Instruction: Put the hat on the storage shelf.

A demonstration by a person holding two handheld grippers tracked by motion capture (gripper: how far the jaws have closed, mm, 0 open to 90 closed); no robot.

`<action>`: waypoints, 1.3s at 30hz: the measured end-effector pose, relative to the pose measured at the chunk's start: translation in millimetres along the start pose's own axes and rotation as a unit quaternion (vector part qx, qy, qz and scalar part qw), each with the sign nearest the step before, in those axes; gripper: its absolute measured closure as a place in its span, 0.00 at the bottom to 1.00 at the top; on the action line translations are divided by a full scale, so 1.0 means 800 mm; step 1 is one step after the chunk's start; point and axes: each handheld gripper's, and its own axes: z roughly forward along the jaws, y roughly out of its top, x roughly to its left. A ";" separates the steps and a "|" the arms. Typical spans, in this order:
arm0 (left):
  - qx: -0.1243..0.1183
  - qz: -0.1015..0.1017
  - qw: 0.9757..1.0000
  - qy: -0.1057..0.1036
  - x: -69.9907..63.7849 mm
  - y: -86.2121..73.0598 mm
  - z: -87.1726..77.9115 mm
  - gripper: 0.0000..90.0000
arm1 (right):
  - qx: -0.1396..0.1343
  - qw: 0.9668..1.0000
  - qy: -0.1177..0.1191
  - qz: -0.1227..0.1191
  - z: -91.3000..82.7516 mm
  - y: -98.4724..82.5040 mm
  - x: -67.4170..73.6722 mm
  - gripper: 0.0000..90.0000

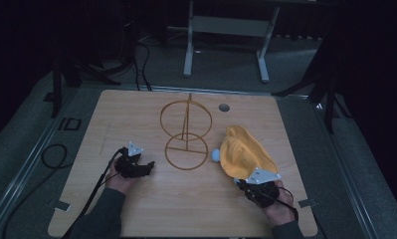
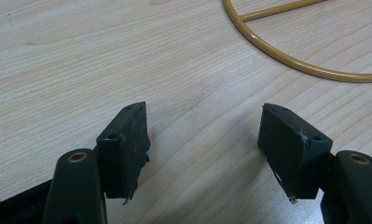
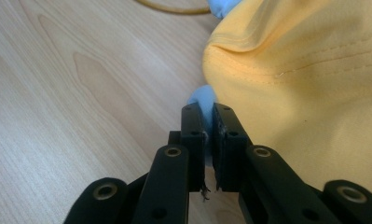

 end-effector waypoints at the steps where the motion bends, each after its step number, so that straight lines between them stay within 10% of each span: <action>1: 0.000 0.000 1.000 0.000 0.000 0.000 0.000 0.37 | -0.001 1.000 -0.001 -0.002 -0.003 0.002 -0.001 0.94; 28: 0.000 -0.001 1.000 0.000 0.000 0.000 0.000 0.37 | -0.089 0.996 -0.016 0.005 -0.067 0.050 -0.034 0.94; 33: 0.000 -0.001 1.000 0.000 0.000 0.000 0.000 0.37 | -0.137 0.990 0.001 0.029 -0.088 0.054 -0.041 0.94; 39: -0.001 -0.001 1.000 -0.001 0.000 0.000 0.000 0.37 | -0.128 0.990 -0.024 0.059 -0.088 0.036 -0.057 0.93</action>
